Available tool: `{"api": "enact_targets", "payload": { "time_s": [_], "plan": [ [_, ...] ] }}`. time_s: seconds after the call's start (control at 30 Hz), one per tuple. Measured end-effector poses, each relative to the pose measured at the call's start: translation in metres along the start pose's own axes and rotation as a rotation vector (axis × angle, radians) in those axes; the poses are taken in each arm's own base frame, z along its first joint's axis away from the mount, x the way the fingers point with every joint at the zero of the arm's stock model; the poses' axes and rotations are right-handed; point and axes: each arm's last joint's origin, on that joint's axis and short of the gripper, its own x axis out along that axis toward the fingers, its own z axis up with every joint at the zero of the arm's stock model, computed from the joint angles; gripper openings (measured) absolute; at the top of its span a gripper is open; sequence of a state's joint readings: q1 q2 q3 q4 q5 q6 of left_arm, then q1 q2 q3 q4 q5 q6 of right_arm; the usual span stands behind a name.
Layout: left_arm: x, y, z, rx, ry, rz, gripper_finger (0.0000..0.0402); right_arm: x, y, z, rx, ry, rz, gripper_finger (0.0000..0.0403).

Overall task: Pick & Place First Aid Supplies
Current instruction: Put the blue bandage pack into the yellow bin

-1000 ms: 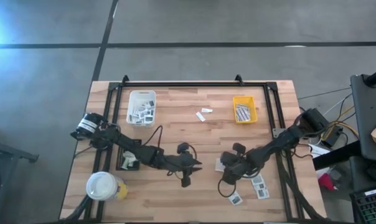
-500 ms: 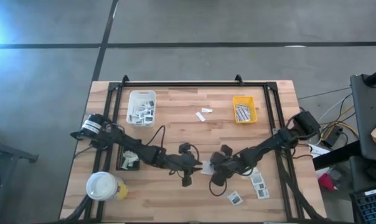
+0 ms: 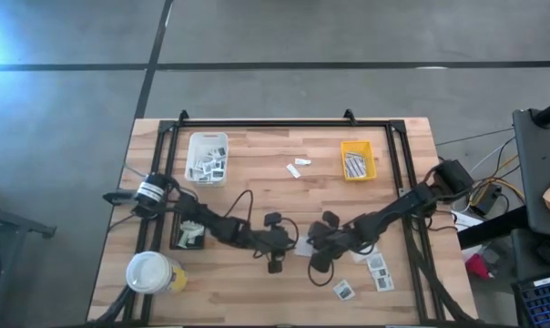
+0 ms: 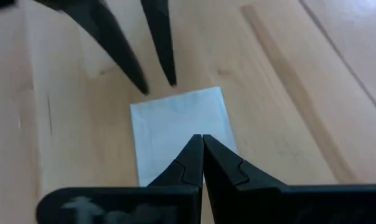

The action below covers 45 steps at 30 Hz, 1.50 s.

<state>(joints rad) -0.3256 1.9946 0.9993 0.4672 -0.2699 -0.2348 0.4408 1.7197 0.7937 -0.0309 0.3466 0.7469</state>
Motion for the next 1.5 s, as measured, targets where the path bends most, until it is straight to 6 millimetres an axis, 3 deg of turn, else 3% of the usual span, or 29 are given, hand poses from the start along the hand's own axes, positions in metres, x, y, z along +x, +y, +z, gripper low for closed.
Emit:
{"api": "enact_targets", "payload": {
  "time_s": [0.2,0.57,1.17,1.5],
  "plan": [
    [0.005,0.002,0.0,0.016,-0.042,-0.002,0.0006,-0.012,0.002,0.004,-0.024,-0.007,0.025,0.0008],
    [0.007,0.011,0.001,0.008,-0.034,-0.007,0.0002,-0.04,0.022,-0.004,-0.229,0.004,0.172,0.0008],
    [0.01,0.015,0.002,0.014,-0.032,-0.095,0.0,-0.041,0.024,-0.009,-0.333,0.018,0.166,0.0008],
    [0.011,0.021,0.002,0.005,-0.01,-0.15,0.0,-0.049,0.037,-0.004,-0.435,-0.018,0.21,0.0008]
  ]
}}
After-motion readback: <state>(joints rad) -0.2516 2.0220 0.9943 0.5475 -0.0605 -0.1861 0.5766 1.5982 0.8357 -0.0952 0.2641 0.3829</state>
